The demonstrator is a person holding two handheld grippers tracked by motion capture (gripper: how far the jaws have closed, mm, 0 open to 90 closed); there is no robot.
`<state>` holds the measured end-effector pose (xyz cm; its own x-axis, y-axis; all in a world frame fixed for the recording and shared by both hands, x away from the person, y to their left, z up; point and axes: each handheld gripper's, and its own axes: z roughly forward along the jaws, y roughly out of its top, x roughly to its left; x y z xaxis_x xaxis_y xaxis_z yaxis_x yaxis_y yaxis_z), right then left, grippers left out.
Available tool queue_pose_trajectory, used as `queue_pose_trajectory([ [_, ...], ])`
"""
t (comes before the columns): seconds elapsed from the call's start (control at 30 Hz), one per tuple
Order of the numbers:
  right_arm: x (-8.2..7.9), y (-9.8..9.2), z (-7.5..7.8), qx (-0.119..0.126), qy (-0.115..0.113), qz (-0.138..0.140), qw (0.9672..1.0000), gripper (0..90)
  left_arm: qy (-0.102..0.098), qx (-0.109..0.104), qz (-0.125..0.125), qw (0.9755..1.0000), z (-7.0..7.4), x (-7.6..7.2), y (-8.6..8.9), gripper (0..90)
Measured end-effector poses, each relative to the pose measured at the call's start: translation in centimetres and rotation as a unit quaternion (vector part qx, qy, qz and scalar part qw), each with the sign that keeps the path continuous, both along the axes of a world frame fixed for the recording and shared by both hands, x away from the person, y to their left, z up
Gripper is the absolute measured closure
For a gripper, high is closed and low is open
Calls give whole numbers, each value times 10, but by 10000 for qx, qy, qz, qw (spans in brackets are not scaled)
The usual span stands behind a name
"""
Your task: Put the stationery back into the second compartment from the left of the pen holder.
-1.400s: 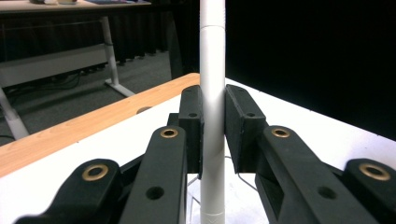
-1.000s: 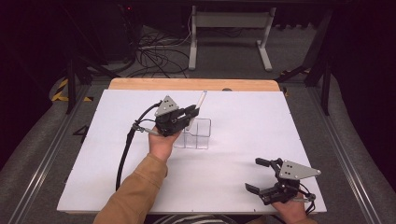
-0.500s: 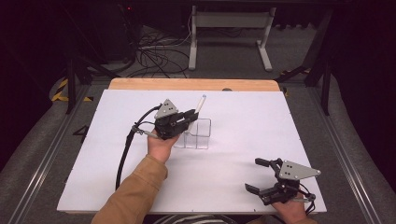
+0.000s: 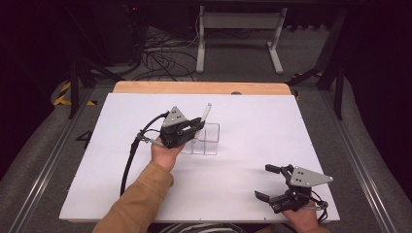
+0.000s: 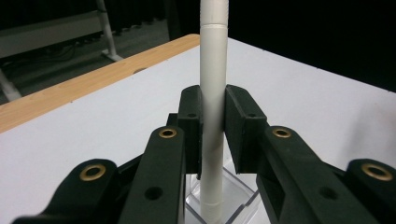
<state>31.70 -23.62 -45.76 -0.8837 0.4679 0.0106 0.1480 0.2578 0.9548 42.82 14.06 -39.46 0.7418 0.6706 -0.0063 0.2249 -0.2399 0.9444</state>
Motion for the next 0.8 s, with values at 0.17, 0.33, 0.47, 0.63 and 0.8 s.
queue_pose_trajectory([
  [0.17,1,-1,0,14,-10,-3,10000,60,-191,26,17,9998,9,-9,6,485],
  [0.33,2,0,0,20,-10,5,10000,60,-303,-27,-120,9995,23,-23,16,346],
  [0.47,1,0,0,11,-13,0,10000,60,-314,-19,-191,9993,30,-32,20,252],
  [0.63,1,0,1,21,-23,-17,10000,60,-333,4,-260,9991,37,-40,23,177],
  [0.8,1,0,1,12,-19,-14,10000,60,-333,12,-301,9990,41,-43,26,132],
])
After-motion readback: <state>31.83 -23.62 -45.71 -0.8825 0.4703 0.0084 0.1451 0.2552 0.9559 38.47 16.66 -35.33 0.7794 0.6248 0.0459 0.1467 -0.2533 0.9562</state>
